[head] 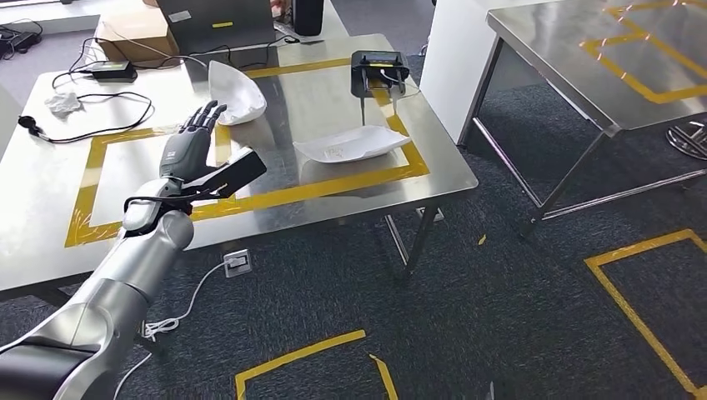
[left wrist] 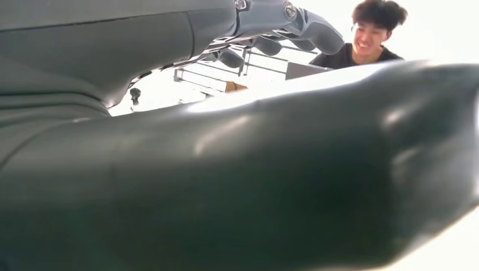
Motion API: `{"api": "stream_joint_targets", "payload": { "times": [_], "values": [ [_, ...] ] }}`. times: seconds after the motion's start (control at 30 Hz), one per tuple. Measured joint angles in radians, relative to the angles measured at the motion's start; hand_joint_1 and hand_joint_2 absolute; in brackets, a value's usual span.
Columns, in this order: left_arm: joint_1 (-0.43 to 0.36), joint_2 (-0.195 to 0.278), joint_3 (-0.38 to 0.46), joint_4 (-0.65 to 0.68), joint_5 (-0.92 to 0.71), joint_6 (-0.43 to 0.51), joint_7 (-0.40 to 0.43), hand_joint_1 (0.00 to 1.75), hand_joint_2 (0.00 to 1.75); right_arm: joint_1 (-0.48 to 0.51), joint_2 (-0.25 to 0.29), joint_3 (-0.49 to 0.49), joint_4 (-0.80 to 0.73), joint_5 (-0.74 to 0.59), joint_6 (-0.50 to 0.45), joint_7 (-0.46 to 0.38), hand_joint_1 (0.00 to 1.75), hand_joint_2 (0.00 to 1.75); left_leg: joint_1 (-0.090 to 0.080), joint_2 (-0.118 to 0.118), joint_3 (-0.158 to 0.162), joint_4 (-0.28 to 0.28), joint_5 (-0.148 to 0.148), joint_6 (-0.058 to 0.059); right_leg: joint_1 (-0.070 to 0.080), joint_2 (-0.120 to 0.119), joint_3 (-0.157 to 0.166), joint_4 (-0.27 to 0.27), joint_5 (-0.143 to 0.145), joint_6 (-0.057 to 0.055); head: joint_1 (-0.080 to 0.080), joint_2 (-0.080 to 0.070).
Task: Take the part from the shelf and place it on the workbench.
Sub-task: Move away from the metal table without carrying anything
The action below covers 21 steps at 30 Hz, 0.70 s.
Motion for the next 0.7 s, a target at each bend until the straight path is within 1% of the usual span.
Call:
{"api": "stream_joint_targets", "payload": {
  "times": [0.03, 0.07, 0.1, 0.13, 0.17, 0.2, 0.23, 0.27, 0.3, 0.33, 0.37, 0.4, 0.43, 0.47, 0.5, 0.53, 0.57, 0.6, 0.63, 0.67, 0.7],
  "values": [
    [-0.002, -0.006, 0.0, -0.003, -0.002, -0.006, 0.006, 0.0, 0.0, -0.002, 0.0, 0.0, 0.0, 0.0, 0.0, 0.004, 0.0, 0.0, -0.001, -0.001, -0.012, 0.003, 0.009, -0.004, 0.002, 0.0, 0.056, -0.075, 0.0, -0.005, 0.0, 0.0],
    [-0.005, -0.013, 0.0, -0.007, -0.005, -0.011, 0.011, 0.0, 0.0, -0.003, -0.001, 0.0, 0.0, 0.001, 0.0, 0.008, 0.0, 0.0, -0.001, 0.0, -0.019, 0.004, 0.017, -0.009, 0.005, 0.0, 0.1, -0.136, -0.005, -0.011, -0.001, 0.0],
    [-0.011, -0.022, 0.0, -0.009, -0.007, -0.015, 0.015, 0.0, 0.0, -0.005, -0.001, 0.0, 0.0, 0.001, 0.0, 0.013, 0.0, 0.0, -0.002, 0.0, -0.022, 0.004, 0.025, -0.015, 0.008, 0.001, 0.127, -0.18, -0.015, -0.018, -0.002, 0.0],
    [-0.017, -0.032, 0.0, -0.011, -0.008, -0.018, 0.019, 0.0, 0.0, -0.006, -0.002, -0.001, 0.0, 0.0, 0.0, 0.015, 0.0, 0.0, -0.001, 0.0, -0.023, 0.001, 0.034, -0.022, 0.012, 0.002, 0.137, -0.201, -0.022, -0.025, -0.002, 0.0],
    [-0.022, -0.042, 0.0, -0.011, -0.008, -0.02, 0.024, 0.0, 0.0, -0.006, -0.002, -0.002, 0.0, -0.002, 0.0, 0.015, 0.0, 0.0, -0.001, 0.0, -0.022, -0.005, 0.043, -0.029, 0.013, 0.003, 0.132, -0.204, -0.014, -0.033, -0.003, 0.0],
    [-0.028, -0.049, 0.0, -0.011, -0.009, -0.022, 0.03, 0.0, 0.0, -0.006, -0.003, -0.003, 0.0, -0.003, 0.0, 0.013, 0.0, 0.0, 0.0, -0.001, -0.024, -0.006, 0.045, -0.034, 0.011, 0.001, 0.127, -0.209, -0.004, -0.039, -0.002, 0.0],
    [-0.033, -0.055, 0.0, -0.011, -0.009, -0.025, 0.036, 0.0, 0.0, -0.007, -0.003, -0.006, 0.0, -0.004, 0.001, 0.01, 0.0, 0.0, 0.0, -0.002, -0.031, 0.001, 0.03, -0.039, 0.009, 0.0, 0.12, -0.212, 0.008, -0.047, -0.004, 0.0],
    [-0.039, -0.057, 0.0, -0.01, -0.008, -0.027, 0.043, 0.0, 0.0, -0.008, -0.004, -0.008, 0.0, -0.004, 0.002, 0.007, 0.0, 0.0, 0.001, -0.002, -0.043, 0.027, -0.003, -0.044, 0.006, -0.001, 0.11, -0.216, 0.022, -0.054, -0.006, 0.0],
    [-0.046, -0.058, 0.0, -0.01, -0.007, -0.029, 0.049, 0.0, 0.0, -0.009, -0.004, -0.01, 0.0, -0.004, 0.004, 0.004, 0.0, 0.0, 0.002, -0.003, -0.059, 0.074, -0.053, -0.048, 0.004, -0.002, 0.097, -0.218, 0.036, -0.06, -0.009, 0.0],
    [-0.053, -0.058, 0.0, -0.01, -0.006, -0.03, 0.054, 0.0, 0.0, -0.009, -0.005, -0.011, 0.0, -0.003, 0.005, 0.001, 0.0, 0.0, 0.002, -0.003, -0.077, 0.138, -0.106, -0.051, 0.005, -0.002, 0.083, -0.218, 0.048, -0.063, -0.011, 0.0],
    [-0.058, -0.056, 0.0, -0.009, -0.003, -0.03, 0.057, 0.0, 0.0, -0.01, -0.005, -0.012, 0.0, -0.001, 0.007, -0.002, 0.0, 0.0, 0.002, -0.003, -0.09, 0.206, -0.146, -0.054, 0.005, -0.002, 0.068, -0.218, 0.059, -0.064, -0.013, 0.0],
    [-0.062, -0.052, 0.001, -0.009, 0.0, -0.029, 0.058, 0.0, 0.0, -0.01, -0.005, -0.013, 0.0, 0.002, 0.011, -0.004, 0.0, 0.0, 0.002, -0.003, -0.095, 0.261, -0.162, -0.056, 0.006, -0.001, 0.053, -0.217, 0.071, -0.064, -0.013, 0.0],
    [-0.064, -0.048, 0.003, -0.008, 0.005, -0.028, 0.057, 0.0, 0.0, -0.01, -0.005, -0.013, 0.0, 0.006, 0.015, -0.006, 0.0, 0.0, 0.002, -0.003, -0.086, 0.287, -0.156, -0.057, 0.006, -0.001, 0.038, -0.217, 0.083, -0.063, -0.014, 0.0],
    [-0.065, -0.042, 0.005, -0.008, 0.009, -0.027, 0.055, 0.0, 0.0, -0.011, -0.005, -0.013, 0.0, 0.011, 0.02, -0.008, 0.0, 0.0, 0.002, -0.003, -0.06, 0.278, -0.133, -0.055, 0.006, -0.001, 0.024, -0.216, 0.094, -0.062, -0.014, 0.0],
    [-0.066, -0.037, 0.007, -0.009, 0.013, -0.026, 0.053, 0.0, 0.0, -0.012, -0.005, -0.013, 0.0, 0.016, 0.024, -0.009, 0.0, 0.0, 0.002, -0.003, -0.017, 0.234, -0.109, -0.052, 0.006, -0.001, 0.011, -0.215, 0.105, -0.06, -0.015, 0.0],
    [-0.069, -0.032, 0.009, -0.012, 0.015, -0.024, 0.049, 0.0, 0.0, -0.014, -0.005, -0.013, 0.0, 0.021, 0.026, -0.009, 0.0, 0.0, 0.001, -0.003, 0.04, 0.167, -0.1, -0.046, 0.007, -0.001, 0.001, -0.213, 0.114, -0.057, -0.015, 0.0],
    [-0.073, -0.028, 0.012, -0.016, 0.016, -0.023, 0.046, 0.0, 0.0, -0.015, -0.005, -0.013, 0.0, 0.025, 0.027, -0.008, 0.0, 0.0, -0.002, -0.003, 0.095, 0.093, -0.106, -0.04, 0.008, -0.001, -0.007, -0.211, 0.123, -0.052, -0.016, 0.0],
    [-0.078, -0.024, 0.014, -0.019, 0.018, -0.021, 0.043, 0.0, 0.0, -0.018, -0.005, -0.013, 0.0, 0.028, 0.029, -0.008, 0.0, 0.0, -0.004, -0.003, 0.132, 0.037, -0.117, -0.035, 0.009, -0.002, -0.011, -0.209, 0.131, -0.047, -0.016, 0.0],
    [-0.083, -0.021, 0.017, -0.021, 0.019, -0.02, 0.042, 0.0, 0.0, -0.02, -0.005, -0.013, 0.0, 0.031, 0.03, -0.007, 0.0, 0.0, -0.007, -0.003, 0.153, 0.003, -0.129, -0.03, 0.009, -0.003, -0.013, -0.209, 0.139, -0.04, -0.017, 0.0],
    [-0.085, -0.018, 0.02, -0.022, 0.021, -0.019, 0.041, 0.0, 0.0, -0.022, -0.005, -0.013, 0.0, 0.033, 0.032, -0.007, 0.0, 0.0, -0.01, -0.003, 0.154, -0.011, -0.13, -0.025, 0.009, -0.004, -0.015, -0.211, 0.147, -0.033, -0.018, 0.0],
    [-0.085, -0.015, 0.022, -0.022, 0.023, -0.018, 0.041, 0.0, 0.0, -0.024, -0.005, -0.013, 0.0, 0.035, 0.033, -0.007, 0.0, 0.0, -0.009, -0.002, 0.147, -0.011, -0.122, -0.018, 0.008, -0.005, -0.017, -0.213, 0.153, -0.026, -0.021, 0.0]
  ]
}}
